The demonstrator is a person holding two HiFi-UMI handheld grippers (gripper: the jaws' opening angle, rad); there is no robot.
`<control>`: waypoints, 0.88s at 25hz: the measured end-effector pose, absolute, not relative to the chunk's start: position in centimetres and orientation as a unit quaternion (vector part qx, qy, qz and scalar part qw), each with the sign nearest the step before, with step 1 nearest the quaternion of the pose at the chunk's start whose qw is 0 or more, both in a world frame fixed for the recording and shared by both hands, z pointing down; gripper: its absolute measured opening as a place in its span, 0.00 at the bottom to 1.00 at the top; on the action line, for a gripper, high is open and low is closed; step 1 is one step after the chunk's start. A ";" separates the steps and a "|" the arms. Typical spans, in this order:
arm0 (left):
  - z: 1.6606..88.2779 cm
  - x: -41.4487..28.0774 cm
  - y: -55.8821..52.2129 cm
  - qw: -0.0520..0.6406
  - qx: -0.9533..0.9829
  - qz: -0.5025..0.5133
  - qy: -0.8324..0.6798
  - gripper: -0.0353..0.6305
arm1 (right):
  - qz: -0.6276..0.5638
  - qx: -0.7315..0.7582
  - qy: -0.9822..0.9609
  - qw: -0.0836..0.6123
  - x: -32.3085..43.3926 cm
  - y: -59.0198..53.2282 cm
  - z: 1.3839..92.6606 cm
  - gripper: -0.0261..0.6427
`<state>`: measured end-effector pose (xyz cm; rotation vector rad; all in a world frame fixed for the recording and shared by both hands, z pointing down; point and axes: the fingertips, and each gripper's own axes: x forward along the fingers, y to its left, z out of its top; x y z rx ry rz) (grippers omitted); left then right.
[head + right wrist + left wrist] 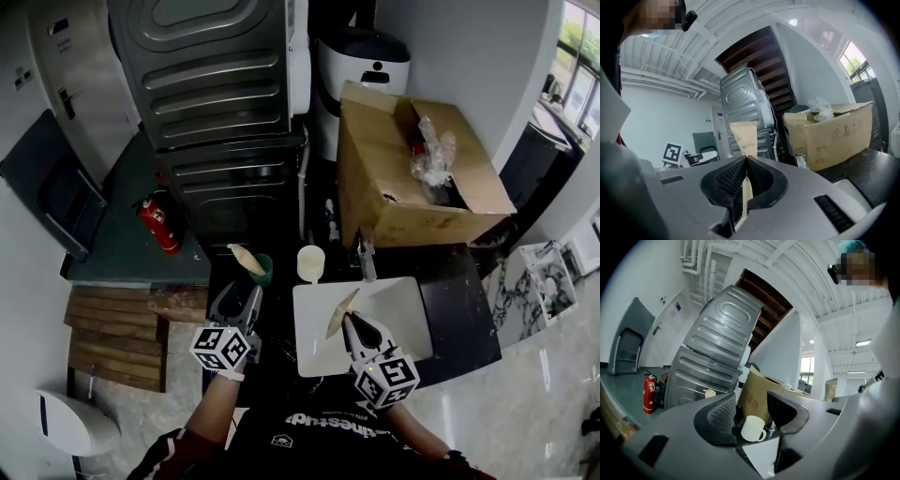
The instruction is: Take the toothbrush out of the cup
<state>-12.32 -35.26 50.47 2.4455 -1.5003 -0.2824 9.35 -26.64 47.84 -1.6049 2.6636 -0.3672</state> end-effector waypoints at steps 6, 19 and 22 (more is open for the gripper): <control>53.5 -14.9 -40.1 0.154 0.821 -0.088 -0.542 0.36 | -0.118 -0.524 0.843 0.003 10.3 -26.0 47.8 0.10; 61.7 -16.8 -47.9 0.249 0.788 -0.024 -0.563 0.36 | -0.105 -0.524 0.845 -0.014 9.8 -24.8 47.3 0.10; 61.4 -16.5 -48.2 0.242 0.793 -0.023 -0.559 0.33 | -0.109 -0.531 0.840 -0.020 10.5 -24.5 47.3 0.10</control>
